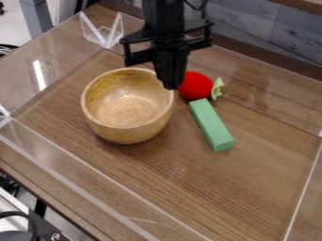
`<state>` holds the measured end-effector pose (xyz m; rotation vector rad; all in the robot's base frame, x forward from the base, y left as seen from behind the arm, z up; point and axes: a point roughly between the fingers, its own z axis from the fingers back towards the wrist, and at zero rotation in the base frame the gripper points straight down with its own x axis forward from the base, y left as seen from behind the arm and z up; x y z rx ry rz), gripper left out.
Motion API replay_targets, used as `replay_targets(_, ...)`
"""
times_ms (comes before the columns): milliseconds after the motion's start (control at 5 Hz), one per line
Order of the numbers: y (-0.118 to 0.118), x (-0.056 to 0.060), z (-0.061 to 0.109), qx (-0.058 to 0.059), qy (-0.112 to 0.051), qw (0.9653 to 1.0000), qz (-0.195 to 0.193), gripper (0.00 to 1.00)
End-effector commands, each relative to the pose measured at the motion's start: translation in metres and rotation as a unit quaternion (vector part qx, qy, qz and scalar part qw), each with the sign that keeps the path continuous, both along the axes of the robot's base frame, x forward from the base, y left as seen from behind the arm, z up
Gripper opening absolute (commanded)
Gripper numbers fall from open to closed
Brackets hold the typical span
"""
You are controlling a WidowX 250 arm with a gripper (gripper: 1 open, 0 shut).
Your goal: Put the green stick in the brown bowl
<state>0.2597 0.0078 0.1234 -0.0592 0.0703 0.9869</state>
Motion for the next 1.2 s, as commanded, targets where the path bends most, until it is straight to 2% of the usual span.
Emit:
replay_targets(0, -0.0045, 0.0013, 0.0127, 0.004, -0.029, 0.9988, 0.040, 0.00)
replay_targets(200, -0.0113, 0.0030, 0.0142, 0.002, -0.028, 0.9993, 0.026, 0.00)
replay_targets(600, -0.0063, 0.0043, 0.0159, 0.002, -0.026, 0.9997, 0.002, 0.00)
replay_targets(800, -0.0023, 0.0054, 0.0197, 0.001, -0.024, 0.9994, -0.023, 0.00)
replay_targets(1000, -0.0082, 0.0067, 0.0185, 0.001, -0.023, 0.9987, -0.046, 0.00)
